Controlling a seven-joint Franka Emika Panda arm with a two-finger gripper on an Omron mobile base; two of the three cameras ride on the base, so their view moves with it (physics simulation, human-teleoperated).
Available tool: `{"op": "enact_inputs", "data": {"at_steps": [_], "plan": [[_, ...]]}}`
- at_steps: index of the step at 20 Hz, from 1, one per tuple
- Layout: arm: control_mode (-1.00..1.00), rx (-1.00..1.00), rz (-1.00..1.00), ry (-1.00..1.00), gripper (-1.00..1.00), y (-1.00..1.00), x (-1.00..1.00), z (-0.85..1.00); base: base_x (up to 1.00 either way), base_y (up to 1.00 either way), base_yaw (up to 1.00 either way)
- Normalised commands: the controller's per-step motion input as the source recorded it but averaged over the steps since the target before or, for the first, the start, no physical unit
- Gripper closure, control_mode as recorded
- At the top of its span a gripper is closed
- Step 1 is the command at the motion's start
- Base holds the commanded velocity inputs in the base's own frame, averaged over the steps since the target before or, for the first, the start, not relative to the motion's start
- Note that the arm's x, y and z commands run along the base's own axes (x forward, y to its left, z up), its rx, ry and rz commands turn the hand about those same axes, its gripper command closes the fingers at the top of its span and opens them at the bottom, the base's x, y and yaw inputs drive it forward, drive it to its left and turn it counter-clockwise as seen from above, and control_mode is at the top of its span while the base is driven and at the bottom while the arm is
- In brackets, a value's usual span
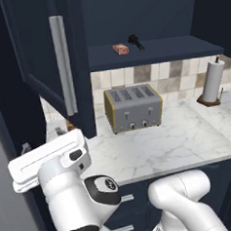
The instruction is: Pick up the bar soap and dish brush from the sink, and place them back in the cabinet, and close the cabinet doors.
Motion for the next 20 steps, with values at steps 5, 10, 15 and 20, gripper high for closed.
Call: {"op": "enact_inputs", "data": {"at_steps": [5,10,15,20], "plan": [[-1.0,0.01,-0.04,0.0,-1.0,-0.5,0.29,0.01,0.0,0.0,0.0],[-1.0,0.02,-0.04,0.0,-1.0,-0.5,0.34,0.04,0.0,0.0,0.0],[-1.0,0.03,-0.03,0.0,-1.0,-0.5,0.37,0.06,0.0,0.0,0.0],[-1.0,0.04,-0.04,0.0,-1.0,-0.5,0.39,0.06,0.0,0.0,0.0]]}}
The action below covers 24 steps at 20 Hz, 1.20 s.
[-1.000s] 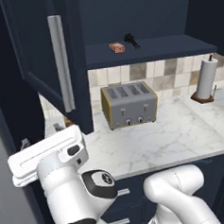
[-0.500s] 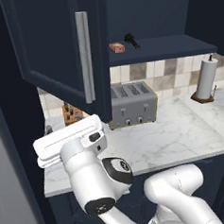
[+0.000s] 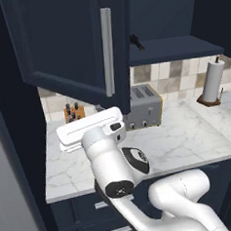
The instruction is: Pick up the bar soap and dish brush from the sink, and place them back in the cabinet, and close the cabinet doors.
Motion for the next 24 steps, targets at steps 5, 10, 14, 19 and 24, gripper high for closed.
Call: {"op": "enact_inputs", "data": {"at_steps": [5,10,14,19,24], "plan": [[-1.0,0.03,-0.04,0.0,-1.0,-0.47,0.41,0.03,0.0,0.0,0.0],[-1.0,0.04,-0.04,0.0,-1.0,-0.49,0.45,0.07,0.0,0.0,0.0],[-1.0,0.05,-0.04,-0.02,-1.0,-0.47,0.4,0.07,0.0,0.0,0.0],[-1.0,0.06,-0.02,-0.03,-1.0,-0.43,0.31,0.06,0.0,0.0,0.0],[-1.0,0.06,-0.01,-0.02,-1.0,-0.44,0.3,0.1,0.0,0.0,0.0]]}}
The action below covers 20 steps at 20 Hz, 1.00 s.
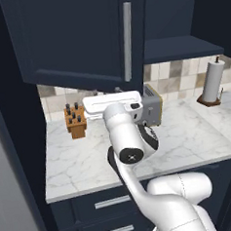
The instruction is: Pick up the bar soap and dish brush from the sink, and place them back in the cabinet, and close the cabinet doors.
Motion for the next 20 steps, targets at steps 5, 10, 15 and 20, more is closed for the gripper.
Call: {"op": "enact_inputs", "data": {"at_steps": [5,10,15,20], "plan": [[-1.0,0.04,-0.03,-0.01,-1.0,-0.36,0.37,0.1,0.0,0.0,0.0],[-1.0,0.01,-0.03,0.0,-1.0,-0.28,0.37,0.01,0.0,0.0,0.0],[-1.0,0.0,-0.01,0.0,-1.0,-0.2,0.37,0.0,0.0,0.0,0.0],[-1.0,0.0,0.0,0.0,-1.0,-0.21,0.49,0.0,0.0,0.0,0.0]]}}
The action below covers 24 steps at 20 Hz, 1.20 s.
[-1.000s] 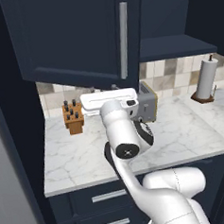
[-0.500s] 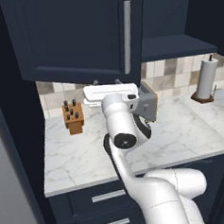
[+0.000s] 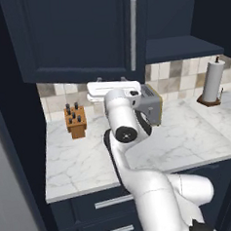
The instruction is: Pick up the bar soap and dish brush from the sink, and place them back in the cabinet, and close the cabinet doors.
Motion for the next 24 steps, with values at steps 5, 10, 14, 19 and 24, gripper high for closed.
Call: {"op": "enact_inputs", "data": {"at_steps": [5,10,14,19,24], "plan": [[-1.0,0.0,0.0,0.0,-1.0,-0.21,0.44,0.0,0.0,0.0,0.0],[-1.0,0.0,0.0,0.0,-1.0,-0.18,0.31,0.0,0.0,0.0,0.0],[-1.0,0.0,0.0,0.0,-1.0,-0.17,0.3,0.0,0.0,0.0,0.0],[-1.0,0.0,0.0,0.0,-1.0,-0.14,0.28,0.0,0.0,0.0,0.0],[-1.0,0.0,0.01,0.0,-1.0,-0.13,0.31,0.0,0.0,0.0,0.0]]}}
